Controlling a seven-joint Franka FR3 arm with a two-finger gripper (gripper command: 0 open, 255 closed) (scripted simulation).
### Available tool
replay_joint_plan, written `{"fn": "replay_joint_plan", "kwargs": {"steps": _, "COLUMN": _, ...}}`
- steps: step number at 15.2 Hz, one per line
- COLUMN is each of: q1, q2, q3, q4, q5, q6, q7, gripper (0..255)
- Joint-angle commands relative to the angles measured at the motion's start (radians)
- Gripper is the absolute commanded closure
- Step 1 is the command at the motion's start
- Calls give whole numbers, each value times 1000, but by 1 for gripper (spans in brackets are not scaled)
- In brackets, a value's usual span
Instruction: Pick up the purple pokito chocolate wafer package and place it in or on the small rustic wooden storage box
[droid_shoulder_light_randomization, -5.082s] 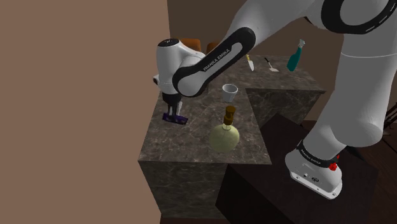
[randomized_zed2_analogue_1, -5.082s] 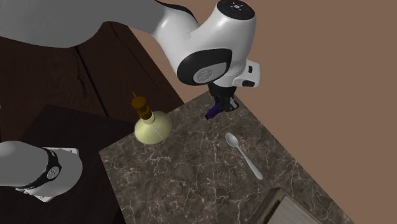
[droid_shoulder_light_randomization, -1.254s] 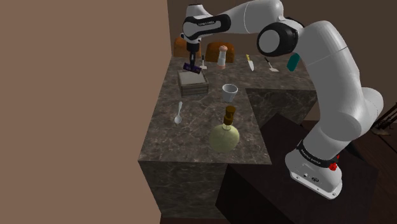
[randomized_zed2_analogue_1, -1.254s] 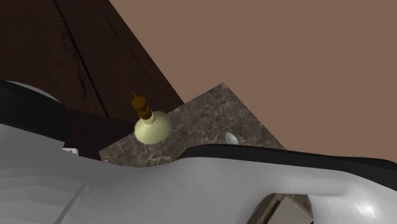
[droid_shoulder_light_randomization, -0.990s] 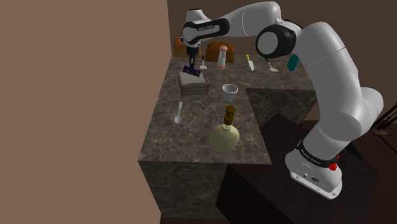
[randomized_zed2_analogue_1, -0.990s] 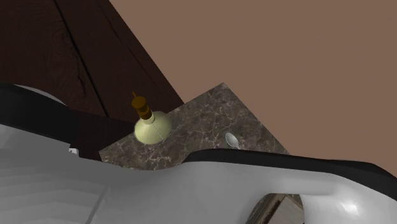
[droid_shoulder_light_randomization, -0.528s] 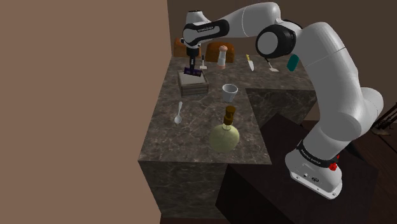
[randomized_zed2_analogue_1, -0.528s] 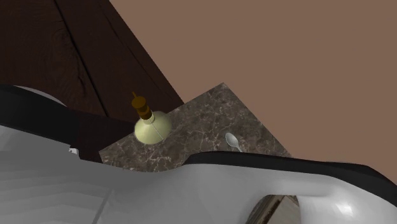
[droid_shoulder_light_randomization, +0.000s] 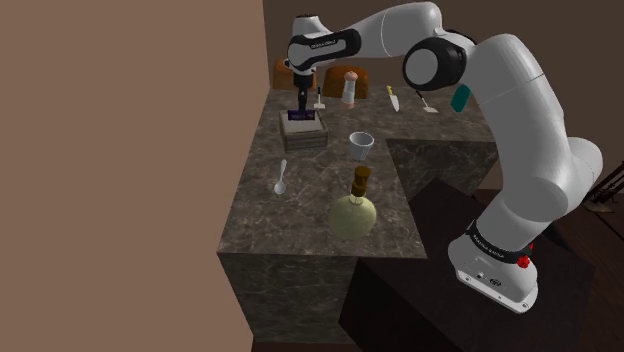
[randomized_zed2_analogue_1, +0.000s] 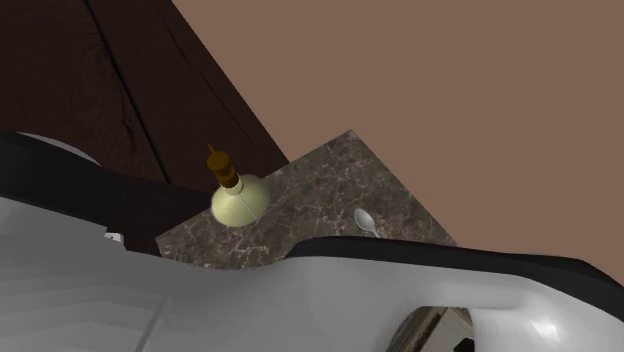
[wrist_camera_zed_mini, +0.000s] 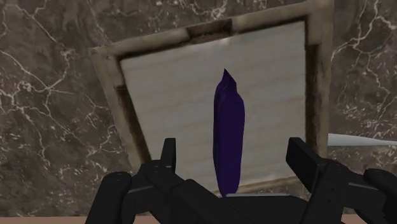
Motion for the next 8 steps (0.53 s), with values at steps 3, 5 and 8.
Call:
{"fn": "replay_joint_plan", "kwargs": {"steps": 3, "q1": 0, "q2": -33, "q3": 2, "q4": 55, "q5": 3, "q6": -87, "q7": -3, "gripper": 0}}
{"fn": "replay_joint_plan", "kwargs": {"steps": 5, "q1": 0, "q2": -33, "q3": 2, "q4": 55, "q5": 3, "q6": -87, "q7": -3, "gripper": 0}}
{"fn": "replay_joint_plan", "kwargs": {"steps": 8, "q1": 0, "q2": -33, "q3": 2, "q4": 55, "q5": 3, "q6": -87, "q7": -3, "gripper": 0}}
